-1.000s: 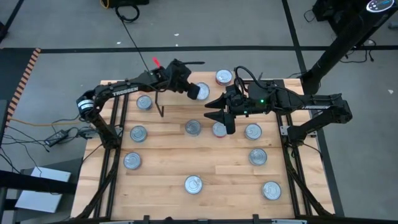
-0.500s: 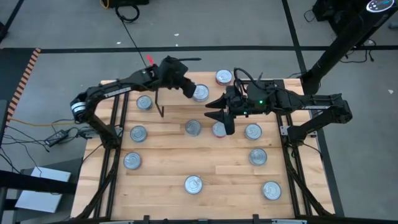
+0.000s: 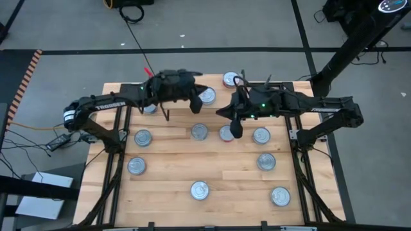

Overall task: Stack canned seafood by type on shelf
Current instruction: Put the yellow-blue tuna can on the shelf

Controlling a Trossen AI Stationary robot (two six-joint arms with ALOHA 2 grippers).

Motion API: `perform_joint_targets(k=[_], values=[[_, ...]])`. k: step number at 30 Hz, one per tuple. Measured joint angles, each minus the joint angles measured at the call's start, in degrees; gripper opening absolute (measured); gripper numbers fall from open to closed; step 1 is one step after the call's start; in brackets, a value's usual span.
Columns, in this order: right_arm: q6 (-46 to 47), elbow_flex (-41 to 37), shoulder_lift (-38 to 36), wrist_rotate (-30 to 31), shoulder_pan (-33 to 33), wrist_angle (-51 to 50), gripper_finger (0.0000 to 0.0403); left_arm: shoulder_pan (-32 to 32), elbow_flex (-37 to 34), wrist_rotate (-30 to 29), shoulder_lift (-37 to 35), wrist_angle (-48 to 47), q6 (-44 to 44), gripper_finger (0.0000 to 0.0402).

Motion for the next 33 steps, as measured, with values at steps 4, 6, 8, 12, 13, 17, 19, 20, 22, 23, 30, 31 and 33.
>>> perform_joint_targets(k=[4, 6, 8, 12, 13, 17, 19, 20, 22, 23, 30, 31, 33], values=[[-0.02, 0.0, 1.12, 1.44, -1.14, -2.08, 0.0018, -1.88, -5.84, 1.13, -1.27, 7.38, -0.98, 0.0002], [-0.01, -0.01, 2.08, 2.67, -1.55, -2.23, 0.0013, -2.23, -8.43, 4.11, -1.65, 11.08, -1.02, 0.0002], [0.7, 0.0, 2.9, 3.89, -1.9, -2.08, 0.0007, -2.03, -10.67, 8.21, -3.15, 12.47, -0.88, 0.0002], [5.82, 0.0, 5.48, 5.92, -2.67, -1.66, 0.001, -1.95, -13.41, 11.36, -6.46, 14.67, 1.78, 0.0002], [6.76, 0.0, 5.87, 5.94, -3.13, -1.41, 0.0013, -1.95, -13.58, 11.83, -7.24, 15.76, 2.78, 0.0002], [7.67, -0.01, 8.81, 5.51, -4.85, -0.97, 0.002, -1.66, -14.65, 13.45, -9.96, 16.43, 5.87, 0.0002], [7.75, -0.02, 10.2, 3.79, -6.18, 0.55, 0.0018, -1.37, -14.7, 14.56, -10.38, 16.47, 6.39, 0.0002], [7.69, 0.0, 10.78, 2.65, -6.89, 0.84, 0.0015, -1.01, -14.71, 14.84, -10.53, 16.51, 6.31, 0.0002], [6.65, -0.02, 11.69, 0.41, -8.31, 1.49, 0.0008, -0.79, -14.74, 14.97, -10.57, 16.85, 6.07, 0.0002], [5.3, -0.01, 12.06, -0.29, -8.99, 1.79, 0.0006, -0.72, -14.74, 14.88, -10.59, 17.08, 6.04, 0.0002], [-1.65, 0.0, 12.3, -5.92, -14.98, 0.86, 0.0008, -1.7, -14.72, 12.36, -10.14, 22.22, 3.43, 0.0001], [-1.84, -0.02, 12.3, -6.71, -15.9, 0.8, 0.0008, -1.78, -14.72, 12.27, -10.08, 22.32, 3.41, 0.0001], [-2.1, 0.0, 12.3, -8.64, -17.61, 1.01, 0.0007, -1.84, -15.37, 12.27, -10.07, 23.51, 3.43, 0.0001]])
